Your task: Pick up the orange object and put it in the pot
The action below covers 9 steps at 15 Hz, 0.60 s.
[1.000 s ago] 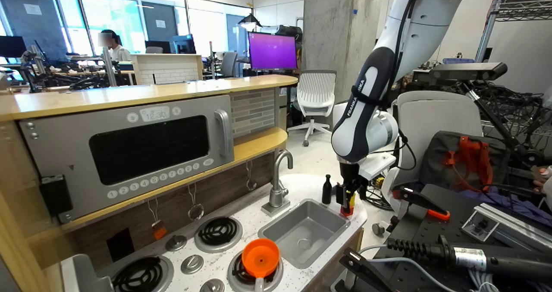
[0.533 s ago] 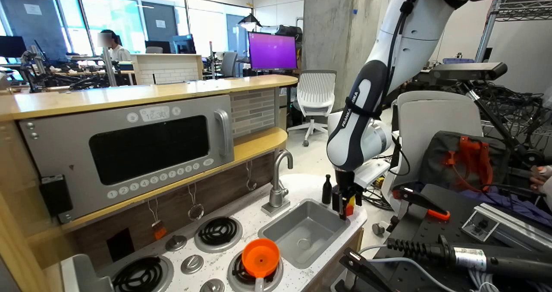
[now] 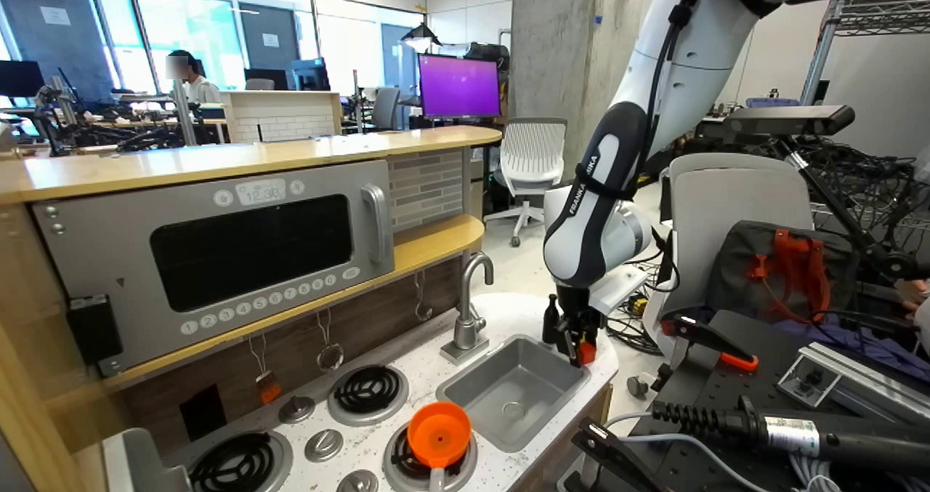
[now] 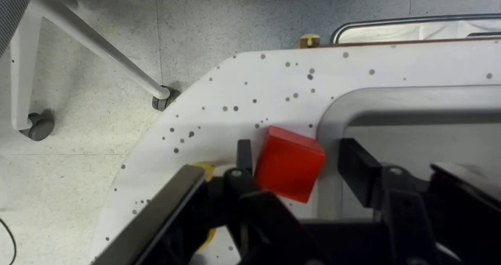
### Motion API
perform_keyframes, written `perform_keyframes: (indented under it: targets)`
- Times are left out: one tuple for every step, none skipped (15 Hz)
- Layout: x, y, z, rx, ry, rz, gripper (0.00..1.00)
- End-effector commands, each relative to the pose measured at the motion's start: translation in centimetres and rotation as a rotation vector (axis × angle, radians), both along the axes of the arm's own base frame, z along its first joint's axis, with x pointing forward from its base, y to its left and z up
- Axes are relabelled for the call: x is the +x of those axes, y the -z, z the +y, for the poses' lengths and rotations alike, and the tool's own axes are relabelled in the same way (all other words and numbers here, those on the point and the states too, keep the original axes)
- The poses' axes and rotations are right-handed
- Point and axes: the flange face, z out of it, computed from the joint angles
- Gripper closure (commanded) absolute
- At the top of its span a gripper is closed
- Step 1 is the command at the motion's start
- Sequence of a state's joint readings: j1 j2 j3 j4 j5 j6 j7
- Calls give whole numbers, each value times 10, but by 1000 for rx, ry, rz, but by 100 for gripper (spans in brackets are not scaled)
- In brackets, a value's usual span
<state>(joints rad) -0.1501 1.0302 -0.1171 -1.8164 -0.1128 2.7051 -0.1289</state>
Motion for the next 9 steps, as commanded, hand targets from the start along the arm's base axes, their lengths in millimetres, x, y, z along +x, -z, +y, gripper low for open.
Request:
perform_keyframes:
  targets:
    - [1, 3, 8, -1, -45, 9, 72]
    - [0, 0, 11, 3, -59, 12, 77]
    - [-1, -6, 15, 7, -84, 9, 83]
    - [-2, -12, 19, 16, -116, 15, 91]
    - [-2, -16, 23, 16, -141, 17, 91]
    - [-2, -22, 29, 17, -166, 16, 91]
    - [-3, -27, 35, 25, -187, 19, 91]
    - [-4, -33, 44, 32, -209, 19, 91]
    - [-6, -40, 52, 40, -229, 21, 91]
